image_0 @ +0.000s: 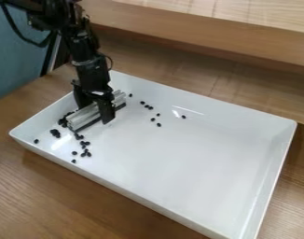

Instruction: Sweep into pile

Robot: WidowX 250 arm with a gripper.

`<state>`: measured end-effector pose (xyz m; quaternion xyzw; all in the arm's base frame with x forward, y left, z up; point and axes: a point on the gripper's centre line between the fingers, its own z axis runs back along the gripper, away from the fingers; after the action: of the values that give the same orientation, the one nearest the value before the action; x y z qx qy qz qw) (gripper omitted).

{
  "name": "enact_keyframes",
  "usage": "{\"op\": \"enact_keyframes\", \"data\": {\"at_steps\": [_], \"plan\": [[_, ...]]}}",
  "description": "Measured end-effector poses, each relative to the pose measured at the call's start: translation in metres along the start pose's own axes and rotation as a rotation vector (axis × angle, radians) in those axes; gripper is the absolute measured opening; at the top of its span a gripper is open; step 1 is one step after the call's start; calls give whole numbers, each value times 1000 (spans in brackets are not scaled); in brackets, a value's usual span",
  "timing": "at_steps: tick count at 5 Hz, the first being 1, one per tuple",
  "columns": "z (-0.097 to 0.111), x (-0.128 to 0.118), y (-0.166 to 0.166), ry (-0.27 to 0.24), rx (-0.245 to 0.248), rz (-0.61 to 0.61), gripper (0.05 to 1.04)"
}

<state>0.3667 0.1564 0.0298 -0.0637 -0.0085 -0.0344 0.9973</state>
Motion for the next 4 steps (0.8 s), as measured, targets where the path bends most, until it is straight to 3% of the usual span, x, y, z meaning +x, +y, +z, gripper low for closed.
{"op": "enact_keyframes", "data": {"at_steps": [1, 3, 4], "plan": [[8, -2, 2, 12, 27, 20, 989], [62, 7, -7, -94, 89, 31, 992], [83, 11, -20, -153, 91, 6, 992]]}}
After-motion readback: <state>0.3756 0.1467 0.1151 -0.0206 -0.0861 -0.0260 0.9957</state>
